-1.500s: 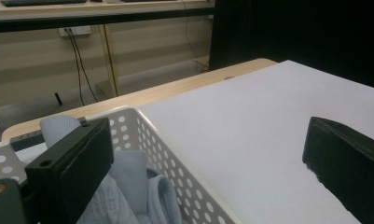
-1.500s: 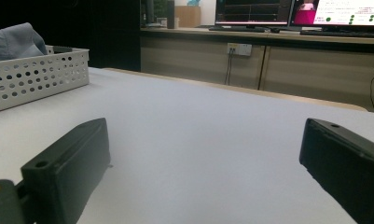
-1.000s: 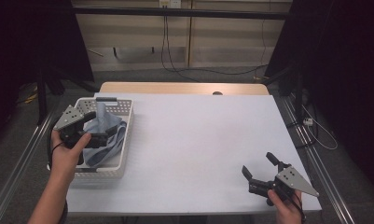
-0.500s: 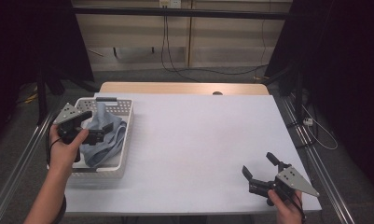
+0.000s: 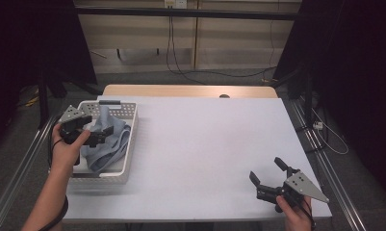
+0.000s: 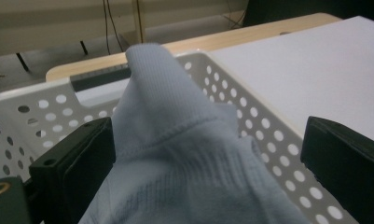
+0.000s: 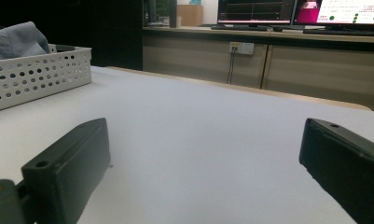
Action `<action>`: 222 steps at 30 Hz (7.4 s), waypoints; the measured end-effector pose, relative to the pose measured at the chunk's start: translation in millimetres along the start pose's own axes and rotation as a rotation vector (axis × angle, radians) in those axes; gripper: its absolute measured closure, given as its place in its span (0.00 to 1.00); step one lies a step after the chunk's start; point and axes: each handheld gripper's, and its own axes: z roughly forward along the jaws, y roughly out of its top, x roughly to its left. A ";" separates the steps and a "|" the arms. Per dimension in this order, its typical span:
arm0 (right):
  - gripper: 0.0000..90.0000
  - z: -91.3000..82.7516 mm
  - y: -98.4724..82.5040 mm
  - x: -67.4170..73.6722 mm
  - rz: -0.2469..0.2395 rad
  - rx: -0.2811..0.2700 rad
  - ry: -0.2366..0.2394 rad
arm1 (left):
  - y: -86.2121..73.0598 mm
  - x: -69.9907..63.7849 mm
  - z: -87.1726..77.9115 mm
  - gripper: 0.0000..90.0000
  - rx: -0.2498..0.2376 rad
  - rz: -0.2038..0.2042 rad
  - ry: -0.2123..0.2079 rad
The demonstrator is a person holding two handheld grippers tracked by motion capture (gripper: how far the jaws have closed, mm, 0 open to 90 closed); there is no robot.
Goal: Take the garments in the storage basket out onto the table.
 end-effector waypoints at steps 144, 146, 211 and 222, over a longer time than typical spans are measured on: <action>0.02 3.7 -1.8 3.3 -0.001 0.022 0.045 | -2.4 10.8 38.0 0.77 0.476 -0.323 0.076; 0.02 3.5 -1.7 3.6 -0.003 0.022 0.045 | 0.5 9.1 37.2 0.78 0.470 -0.332 0.082; 0.02 2.4 -1.7 4.3 -0.004 0.021 0.049 | 167.7 -54.1 -13.4 0.79 0.362 -0.235 -0.173; 0.02 2.2 -1.7 4.2 -0.004 0.019 0.049 | 169.8 -93.1 8.5 0.78 0.388 -0.178 -0.285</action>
